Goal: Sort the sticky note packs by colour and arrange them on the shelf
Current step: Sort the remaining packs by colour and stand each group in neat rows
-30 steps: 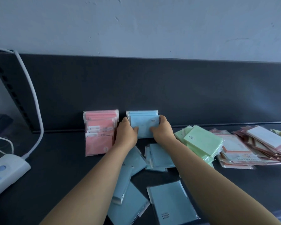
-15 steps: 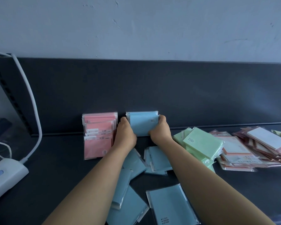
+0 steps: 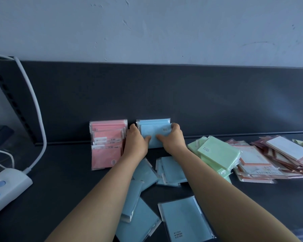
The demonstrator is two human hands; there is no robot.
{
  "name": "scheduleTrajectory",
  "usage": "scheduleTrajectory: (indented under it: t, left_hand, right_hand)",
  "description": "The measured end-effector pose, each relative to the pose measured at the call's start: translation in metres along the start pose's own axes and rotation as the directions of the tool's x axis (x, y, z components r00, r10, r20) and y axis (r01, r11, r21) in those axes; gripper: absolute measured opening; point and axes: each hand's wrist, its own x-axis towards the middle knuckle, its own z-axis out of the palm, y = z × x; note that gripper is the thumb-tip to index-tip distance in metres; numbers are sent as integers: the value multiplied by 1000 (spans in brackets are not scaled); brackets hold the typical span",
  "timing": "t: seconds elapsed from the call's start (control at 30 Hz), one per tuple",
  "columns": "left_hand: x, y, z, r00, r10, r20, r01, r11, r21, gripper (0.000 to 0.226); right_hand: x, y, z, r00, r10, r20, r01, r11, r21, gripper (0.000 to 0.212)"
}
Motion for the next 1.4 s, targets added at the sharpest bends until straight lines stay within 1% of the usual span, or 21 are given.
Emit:
scheduleTrajectory:
  t: [0.17, 0.4, 0.43, 0.53, 0.57, 0.7, 0.87, 0.97, 1.1, 1.17, 1.23, 1.27, 1.33, 1.4]
  left_hand:
    - [-2, 3, -2, 1000, 0, -2, 0, 1000, -10, 49]
    - [-4, 2, -6, 1000, 11, -20, -11, 1000, 25, 43]
    - [-4, 2, -6, 1000, 7, -5, -6, 999, 36, 42]
    - [-3, -1, -6, 998, -31, 61, 28, 999, 44, 40]
    - [-3, -3, -6, 997, -37, 73, 34, 998, 47, 41]
    - [-6, -4, -8, 995, -56, 81, 50, 996, 75, 47]
    - [-12, -2, -10, 996, -68, 58, 63, 995, 82, 50]
    - [-13, -2, -10, 995, -82, 65, 77, 995, 67, 46]
    - [-8, -2, -13, 998, -66, 8, 66, 998, 3, 40]
    - [-5, -1, -14, 998, -17, -54, 13, 998, -64, 40]
    - [-3, 1, -14, 989, 56, -137, -67, 994, -81, 44]
    - [-1, 2, -14, 983, 81, -166, -95, 992, -79, 47]
    - [2, 4, -13, 979, 93, -183, -105, 993, -57, 50]
    - [4, 3, -9, 981, 84, -175, -79, 996, 35, 41]
  right_hand:
    - [-3, -2, 0, 1000, 8, -6, -8, 999, -43, 74]
    - [-9, -5, -4, 999, 4, 34, -1, 996, -84, 77]
    - [-10, -6, -4, 999, 16, 44, -12, 996, -90, 74]
    - [-11, -5, -4, 997, 55, 59, -48, 992, -120, 54]
    - [-11, -4, -4, 996, 68, 55, -60, 990, -130, 51]
    - [-11, 1, -7, 995, 94, 40, -85, 981, -175, 53]
    - [-17, 1, -10, 991, 135, 18, -129, 973, -190, 51]
    - [-16, 3, -11, 993, 115, 22, -111, 984, -142, 58]
    - [-13, 4, -13, 1000, 16, -1, -16, 1000, -22, 67]
    - [-10, 6, -15, 999, -33, -34, 33, 999, 8, 68]
    - [-5, 6, -15, 994, -78, -77, 79, 997, 11, 67]
    - [-4, 6, -15, 991, -96, -98, 97, 995, 6, 66]
    - [2, 5, -13, 986, -112, -122, 113, 994, 3, 63]
    - [6, 5, -11, 990, -77, -119, 78, 997, -3, 55]
